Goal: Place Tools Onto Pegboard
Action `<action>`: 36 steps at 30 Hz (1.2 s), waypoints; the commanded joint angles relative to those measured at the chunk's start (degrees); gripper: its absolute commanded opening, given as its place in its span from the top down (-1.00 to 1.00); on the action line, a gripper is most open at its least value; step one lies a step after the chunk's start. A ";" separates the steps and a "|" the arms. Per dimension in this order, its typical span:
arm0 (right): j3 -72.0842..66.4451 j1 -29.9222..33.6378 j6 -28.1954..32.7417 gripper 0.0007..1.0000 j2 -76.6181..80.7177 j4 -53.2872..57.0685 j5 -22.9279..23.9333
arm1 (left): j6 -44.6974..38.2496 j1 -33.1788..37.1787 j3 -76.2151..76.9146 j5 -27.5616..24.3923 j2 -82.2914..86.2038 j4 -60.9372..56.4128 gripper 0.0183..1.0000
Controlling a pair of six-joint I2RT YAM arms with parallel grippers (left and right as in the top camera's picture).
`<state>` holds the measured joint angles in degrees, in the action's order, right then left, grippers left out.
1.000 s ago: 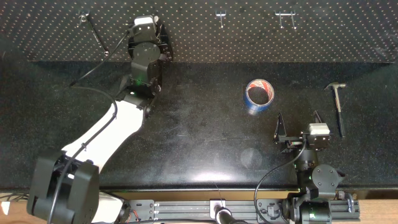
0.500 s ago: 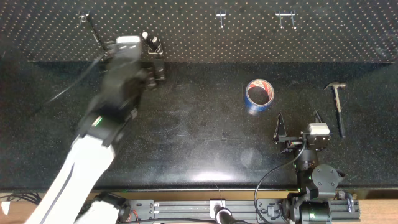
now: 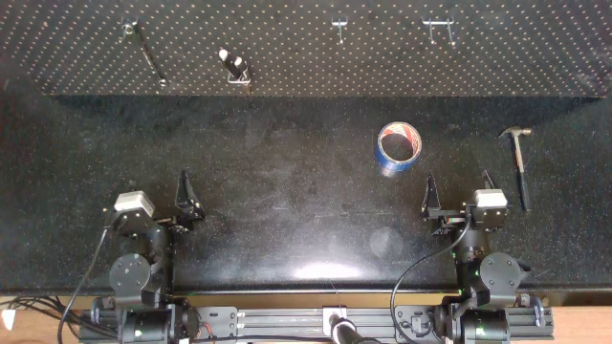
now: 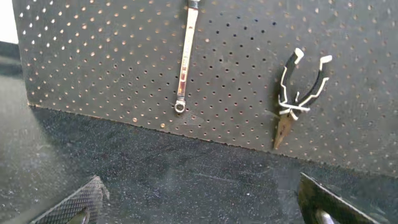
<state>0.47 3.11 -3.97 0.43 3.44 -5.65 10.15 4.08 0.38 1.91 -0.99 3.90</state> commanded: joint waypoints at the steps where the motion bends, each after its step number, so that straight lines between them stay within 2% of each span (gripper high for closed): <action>1: -0.24 0.24 0.13 -0.95 -0.37 0.13 0.11 | -4.68 -1.14 -0.07 -1.75 0.85 0.55 -1.00; 15: -0.24 0.24 0.09 -0.95 0.04 0.46 0.90 | -4.68 -1.11 -0.07 -1.75 0.79 0.63 -1.00; 16: 0.07 0.35 -0.42 -0.95 1.62 0.48 -0.11 | -4.68 -1.11 -0.07 -1.75 0.79 0.63 -1.00; 18: 7.28 0.55 -0.92 -0.95 7.19 6.23 -1.68 | -4.66 -1.09 -0.07 -1.75 0.79 0.63 -1.00; 19: 18.78 0.44 -2.08 -0.95 16.00 16.37 -2.12 | -4.66 -1.11 -0.07 -1.75 0.79 0.63 -1.00; 21: 38.38 -1.05 -2.03 -0.95 35.15 28.30 -9.31 | -4.66 -1.11 -0.07 -1.75 0.79 0.63 -1.00; 23: 56.41 -5.92 -1.97 -0.95 56.87 43.45 -21.68 | -4.66 -1.11 -0.07 -1.75 0.79 0.63 -1.00; 25: 68.59 -8.20 -2.19 -0.95 74.40 50.60 -27.56 | -4.66 -1.09 -0.07 -1.75 0.79 0.63 -1.00; 26: 71.28 -8.76 -1.07 -0.95 79.12 52.28 -28.72 | -4.66 -1.09 -0.07 -1.75 0.79 0.63 -1.00; 27: 72.70 -9.42 -1.14 -0.95 82.77 52.33 -28.39 | -4.68 -1.11 -0.07 -1.75 0.79 0.63 -1.00; 28: 74.27 -10.75 -5.07 -0.95 87.71 53.13 -28.20 | -4.68 -1.11 -0.07 -1.75 0.79 0.63 -1.00; 29: 74.55 -12.28 -11.52 -0.95 91.41 54.05 -26.14 | -4.68 -1.09 -0.07 -1.75 0.79 0.63 -1.00; 30: 74.55 -13.09 -17.79 -0.95 93.77 54.90 -19.87 | -4.66 -1.11 -0.07 -1.75 0.79 0.63 -1.00; 31: 74.55 -13.22 -21.20 -0.95 95.45 54.93 -17.03 | -4.68 -1.11 -0.07 -1.75 0.79 0.63 -1.00; 33: 74.86 -13.33 -23.47 -0.95 97.55 53.05 -16.39 | -4.66 -1.09 -0.07 -1.75 0.79 0.63 -1.00; 36: 76.70 -13.38 -24.52 -0.95 100.96 53.05 -9.29 | -4.66 -1.09 -0.07 -1.75 0.79 0.63 -1.00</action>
<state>74.96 -10.00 -25.67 99.85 56.58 -20.82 6.02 3.22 0.45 0.75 -0.73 4.23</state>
